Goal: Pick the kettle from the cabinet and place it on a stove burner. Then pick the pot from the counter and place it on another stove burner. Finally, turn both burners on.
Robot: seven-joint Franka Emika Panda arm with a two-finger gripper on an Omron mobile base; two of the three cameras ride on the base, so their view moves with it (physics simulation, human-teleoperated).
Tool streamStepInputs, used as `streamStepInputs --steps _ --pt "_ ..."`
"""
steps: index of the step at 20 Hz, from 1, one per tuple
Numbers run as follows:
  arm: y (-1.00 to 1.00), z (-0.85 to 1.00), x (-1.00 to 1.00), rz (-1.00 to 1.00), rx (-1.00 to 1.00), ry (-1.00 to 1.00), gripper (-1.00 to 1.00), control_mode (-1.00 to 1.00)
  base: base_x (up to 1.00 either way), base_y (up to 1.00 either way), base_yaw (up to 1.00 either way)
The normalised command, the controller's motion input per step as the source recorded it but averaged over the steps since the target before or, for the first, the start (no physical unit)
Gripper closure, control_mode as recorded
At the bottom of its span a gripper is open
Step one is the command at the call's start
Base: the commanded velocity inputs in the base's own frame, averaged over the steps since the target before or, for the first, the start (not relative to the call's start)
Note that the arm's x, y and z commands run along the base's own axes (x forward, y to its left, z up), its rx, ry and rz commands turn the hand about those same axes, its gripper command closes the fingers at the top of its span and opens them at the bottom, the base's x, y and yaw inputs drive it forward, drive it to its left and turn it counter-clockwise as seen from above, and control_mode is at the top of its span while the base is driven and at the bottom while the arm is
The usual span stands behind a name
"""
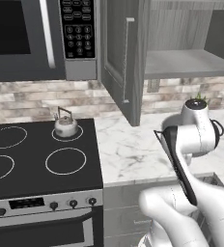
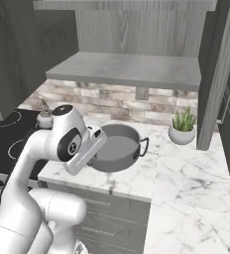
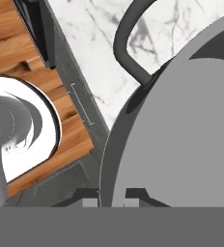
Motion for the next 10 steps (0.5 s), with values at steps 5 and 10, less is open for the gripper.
streamStepInputs --steps 5,10 --pt "0.0 0.23 -0.41 0.0 0.0 0.01 1.0 -1.0 0.0 0.0 0.0" --pt "-0.01 0.16 -0.44 0.0 0.0 0.0 1.0 -1.0 0.0 0.0 0.0"
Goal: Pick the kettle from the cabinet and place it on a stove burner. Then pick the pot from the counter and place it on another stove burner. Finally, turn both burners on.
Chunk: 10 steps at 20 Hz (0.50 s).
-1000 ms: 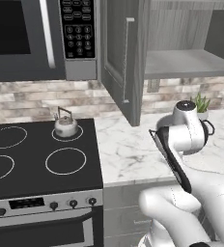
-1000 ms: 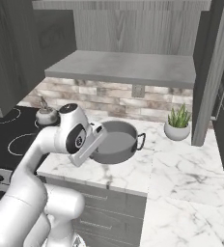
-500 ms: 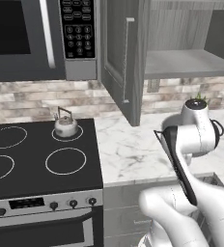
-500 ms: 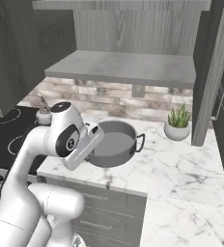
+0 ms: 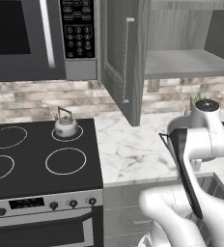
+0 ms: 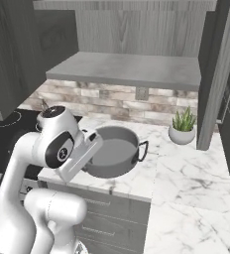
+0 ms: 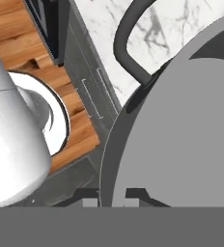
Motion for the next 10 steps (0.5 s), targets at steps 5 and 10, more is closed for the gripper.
streamStepInputs --steps 5,10 --pt "0.0 0.06 -0.35 0.0 0.0 0.0 1.0 -1.0 0.0 0.0 0.0" --pt "0.0 0.0 -0.01 -0.01 0.0 0.0 1.0 -1.0 0.0 0.0 0.0"
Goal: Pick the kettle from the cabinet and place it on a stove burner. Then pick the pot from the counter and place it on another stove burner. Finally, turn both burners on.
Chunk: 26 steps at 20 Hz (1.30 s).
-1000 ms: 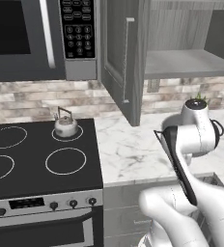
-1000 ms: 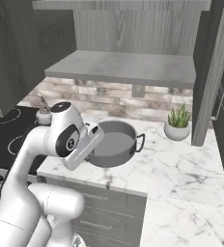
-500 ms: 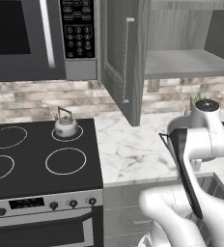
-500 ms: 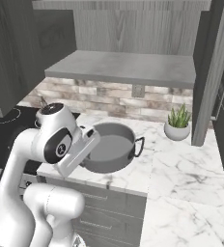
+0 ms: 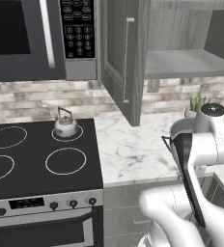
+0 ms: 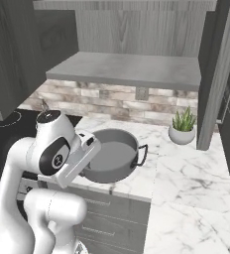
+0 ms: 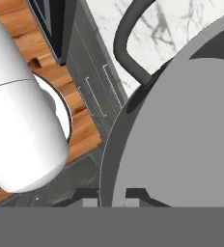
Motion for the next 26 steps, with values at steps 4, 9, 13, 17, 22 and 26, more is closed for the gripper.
streamStepInputs --steps 4,9,13,17,22,26 --pt "0.0 0.01 -0.18 0.0 0.0 -0.07 1.0 -1.0 0.0 0.0 0.0" --pt "0.0 0.0 0.0 0.0 0.0 0.0 1.0 1.0 -0.95 0.05 0.0" --pt "0.0 0.0 0.0 0.0 0.0 0.0 1.0 1.0 -0.97 0.08 0.0" --pt "0.0 0.0 0.0 0.0 0.0 0.0 1.0 1.0 -0.65 0.27 -0.01" --pt "0.0 0.0 0.0 0.0 0.0 0.0 1.0 1.0 -0.24 0.71 -0.05" --pt "0.0 0.0 0.0 0.0 0.0 0.0 1.0 1.0 -0.18 0.72 -0.07"
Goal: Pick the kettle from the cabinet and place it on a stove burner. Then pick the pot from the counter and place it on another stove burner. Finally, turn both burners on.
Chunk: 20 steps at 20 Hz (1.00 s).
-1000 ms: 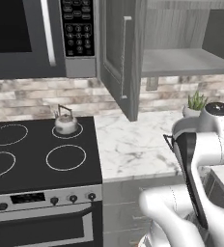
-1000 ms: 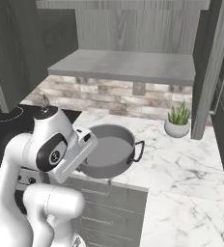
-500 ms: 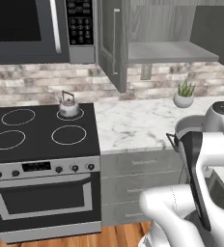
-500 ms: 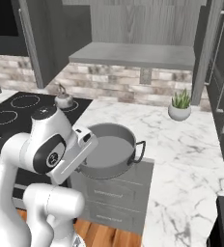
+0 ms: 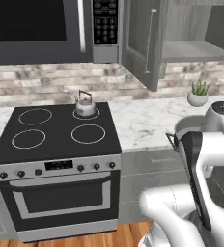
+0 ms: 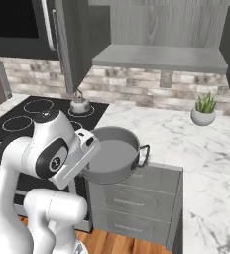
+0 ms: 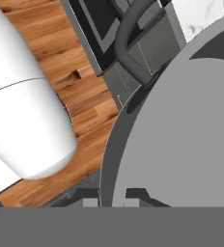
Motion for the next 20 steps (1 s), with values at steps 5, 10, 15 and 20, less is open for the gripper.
streamStepInputs --steps 5,10,15,20 --pt "0.0 0.0 0.0 0.0 0.0 0.0 1.0 1.0 0.0 0.66 -0.2" --pt "0.0 0.0 0.0 0.0 0.0 0.0 1.0 1.0 -0.01 0.72 -0.2" --pt "0.0 0.0 0.0 0.0 0.0 0.0 1.0 1.0 -0.02 0.77 -0.21" --pt "0.0 0.0 0.0 0.0 0.0 0.0 1.0 1.0 -0.01 0.75 -0.2"
